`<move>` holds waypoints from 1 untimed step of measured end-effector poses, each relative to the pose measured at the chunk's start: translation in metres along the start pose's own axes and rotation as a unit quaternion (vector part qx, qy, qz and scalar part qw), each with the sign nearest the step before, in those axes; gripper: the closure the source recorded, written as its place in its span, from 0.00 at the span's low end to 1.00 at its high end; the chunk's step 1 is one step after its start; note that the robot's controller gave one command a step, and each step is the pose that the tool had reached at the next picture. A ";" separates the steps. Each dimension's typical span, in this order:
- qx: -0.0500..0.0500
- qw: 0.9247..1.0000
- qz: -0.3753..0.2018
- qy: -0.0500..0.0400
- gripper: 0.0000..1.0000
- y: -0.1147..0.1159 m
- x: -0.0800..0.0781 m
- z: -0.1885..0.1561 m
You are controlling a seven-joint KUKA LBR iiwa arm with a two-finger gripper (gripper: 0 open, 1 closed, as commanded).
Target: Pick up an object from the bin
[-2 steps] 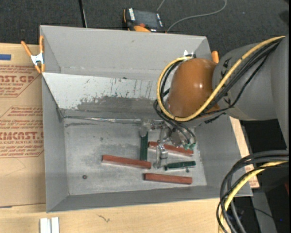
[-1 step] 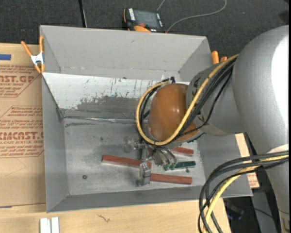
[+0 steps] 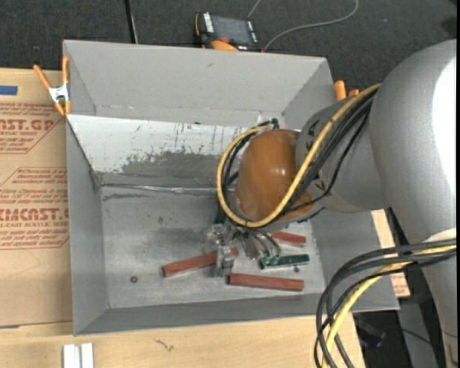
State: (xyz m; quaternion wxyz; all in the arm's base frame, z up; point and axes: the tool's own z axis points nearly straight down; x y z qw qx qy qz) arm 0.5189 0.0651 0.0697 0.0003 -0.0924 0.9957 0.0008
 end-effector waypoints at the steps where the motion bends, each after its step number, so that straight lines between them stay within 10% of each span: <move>1: 0.001 1.000 -0.007 -0.004 1.00 0.001 -0.003 -0.143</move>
Offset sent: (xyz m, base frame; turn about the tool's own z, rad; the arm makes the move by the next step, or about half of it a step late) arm 0.0014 0.0006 0.1384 -0.0121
